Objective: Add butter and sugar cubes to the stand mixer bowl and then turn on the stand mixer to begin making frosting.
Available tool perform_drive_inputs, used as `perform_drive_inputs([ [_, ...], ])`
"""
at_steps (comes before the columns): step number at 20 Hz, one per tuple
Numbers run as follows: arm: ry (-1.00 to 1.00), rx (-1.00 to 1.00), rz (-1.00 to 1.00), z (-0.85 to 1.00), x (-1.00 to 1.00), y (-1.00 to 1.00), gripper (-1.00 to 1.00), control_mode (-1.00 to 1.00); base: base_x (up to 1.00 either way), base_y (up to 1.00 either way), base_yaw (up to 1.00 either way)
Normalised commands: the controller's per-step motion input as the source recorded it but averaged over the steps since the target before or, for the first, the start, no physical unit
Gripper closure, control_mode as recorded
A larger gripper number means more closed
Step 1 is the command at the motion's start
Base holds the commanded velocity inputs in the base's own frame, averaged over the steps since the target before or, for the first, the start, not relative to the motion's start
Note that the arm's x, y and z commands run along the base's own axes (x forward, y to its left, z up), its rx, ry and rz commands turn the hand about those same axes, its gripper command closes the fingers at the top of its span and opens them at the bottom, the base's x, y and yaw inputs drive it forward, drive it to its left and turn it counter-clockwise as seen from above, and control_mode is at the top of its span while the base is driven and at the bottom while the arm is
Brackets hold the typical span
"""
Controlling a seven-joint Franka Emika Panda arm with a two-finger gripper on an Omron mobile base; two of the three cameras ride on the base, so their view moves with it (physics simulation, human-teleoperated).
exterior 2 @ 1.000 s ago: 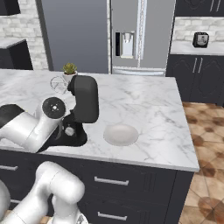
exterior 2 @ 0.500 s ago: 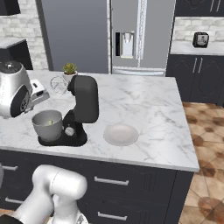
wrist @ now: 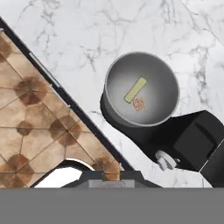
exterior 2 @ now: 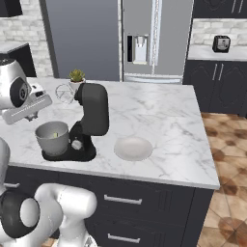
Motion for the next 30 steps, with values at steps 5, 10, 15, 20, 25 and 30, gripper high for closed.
perform_drive_inputs([
  [5,0.09,-0.12,-0.04,-0.59,0.52,0.11,1.00,-1.00,0.00,0.00,0.00],
  [10,0.07,-0.07,-0.03,-0.51,0.51,0.15,1.00,-1.00,0.00,0.00,0.00],
  [15,0.05,-0.05,-0.03,-0.40,0.46,0.12,1.00,-1.00,0.00,0.00,0.00],
  [20,0.01,-0.03,-0.02,-0.43,0.36,0.03,1.00,-1.00,0.00,0.00,0.00],
  [25,0.00,0.00,-0.01,-0.50,0.29,0.00,1.00,-1.00,0.00,0.00,0.00],
  [30,0.00,0.00,-0.01,-0.51,0.22,0.00,1.00,-1.00,0.00,0.00,0.00],
])
